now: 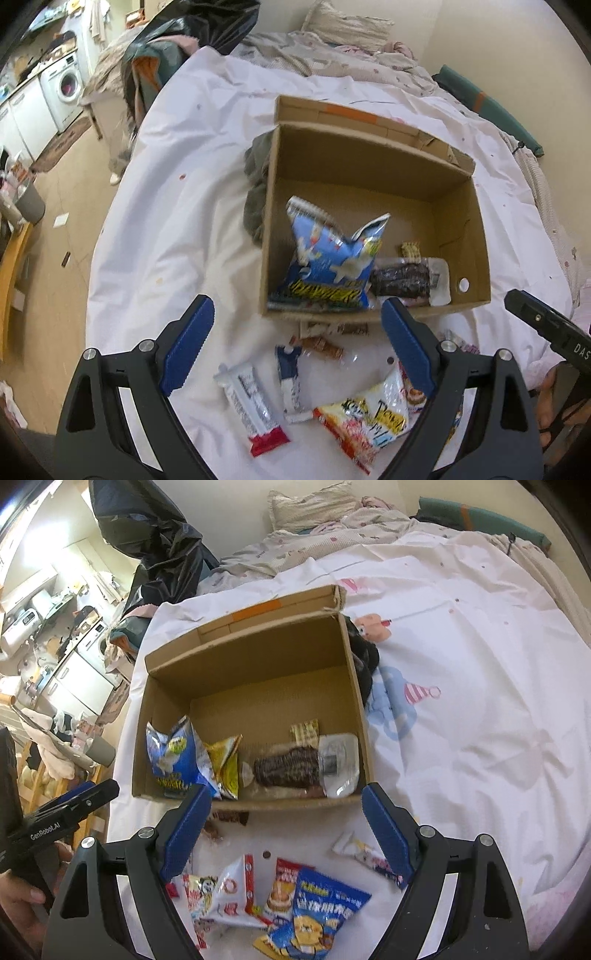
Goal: Organize snacks
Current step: 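Grasp a white snack bar with the left gripper from the pile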
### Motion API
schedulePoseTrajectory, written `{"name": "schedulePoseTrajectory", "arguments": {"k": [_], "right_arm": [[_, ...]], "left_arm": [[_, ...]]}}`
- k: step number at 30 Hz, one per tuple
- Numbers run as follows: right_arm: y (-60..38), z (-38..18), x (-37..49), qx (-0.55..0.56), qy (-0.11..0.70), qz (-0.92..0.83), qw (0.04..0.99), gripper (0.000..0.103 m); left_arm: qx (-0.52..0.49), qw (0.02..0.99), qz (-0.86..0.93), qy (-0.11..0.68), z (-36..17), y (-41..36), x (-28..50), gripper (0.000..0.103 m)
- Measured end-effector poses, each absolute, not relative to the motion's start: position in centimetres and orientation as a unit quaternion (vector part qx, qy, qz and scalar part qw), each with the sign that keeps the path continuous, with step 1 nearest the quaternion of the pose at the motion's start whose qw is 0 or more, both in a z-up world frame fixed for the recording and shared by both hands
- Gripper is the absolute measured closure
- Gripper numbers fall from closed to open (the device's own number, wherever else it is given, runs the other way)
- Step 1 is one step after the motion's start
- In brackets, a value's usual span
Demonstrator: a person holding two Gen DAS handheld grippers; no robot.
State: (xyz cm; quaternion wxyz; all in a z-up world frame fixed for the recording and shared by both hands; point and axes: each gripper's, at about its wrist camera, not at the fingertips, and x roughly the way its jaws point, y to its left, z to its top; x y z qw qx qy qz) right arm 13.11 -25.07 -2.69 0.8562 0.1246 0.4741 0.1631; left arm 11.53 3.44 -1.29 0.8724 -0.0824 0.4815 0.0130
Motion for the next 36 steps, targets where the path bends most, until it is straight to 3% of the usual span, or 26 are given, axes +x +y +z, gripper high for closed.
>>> {"name": "schedulePoseTrajectory", "arguments": {"k": [14,20,22,23,24,26,27,28,29,36], "right_arm": [[-27.5,-4.6,10.4,0.153,0.499,0.151,0.840,0.017],[-28.5,-5.3,10.1,0.179,0.510,0.143,0.829,0.017],[-28.5,-5.3,10.3,0.182,0.511,0.143,0.828,0.017],[-28.4,-5.4,10.4,0.183,0.512,0.142,0.827,0.017],[-28.3,-5.4,10.5,0.183,0.513,0.143,0.827,0.017],[-28.1,-5.5,10.7,0.182,0.515,0.144,0.825,0.017],[-28.1,-5.6,10.7,0.181,0.517,0.144,0.824,0.017],[-28.0,-5.6,10.8,0.180,0.518,0.144,0.824,0.017],[-28.0,-5.6,10.7,0.179,0.518,0.144,0.824,0.017],[-28.8,-5.9,10.6,0.191,0.525,0.137,0.818,0.017]], "left_arm": [[-0.124,0.856,0.058,0.498,-2.9,6.7,9.6,0.013],[-0.141,0.803,0.087,0.573,-7.2,7.9,9.6,0.014],[-0.163,0.777,0.095,0.600,-9.3,8.2,9.2,0.025],[-0.170,0.766,0.089,0.614,-10.2,8.0,9.1,0.038],[-0.173,0.754,0.080,0.628,-11.2,7.6,9.1,0.043],[-0.162,0.739,0.078,0.649,-12.7,6.8,8.9,0.043],[-0.150,0.733,0.082,0.658,-13.6,6.5,8.8,0.050],[-0.146,0.727,0.082,0.666,-14.1,6.3,8.8,0.060],[-0.145,0.720,0.079,0.674,-14.7,6.1,8.7,0.076],[-0.121,0.761,0.070,0.634,-11.1,5.3,8.2,0.076]]}}
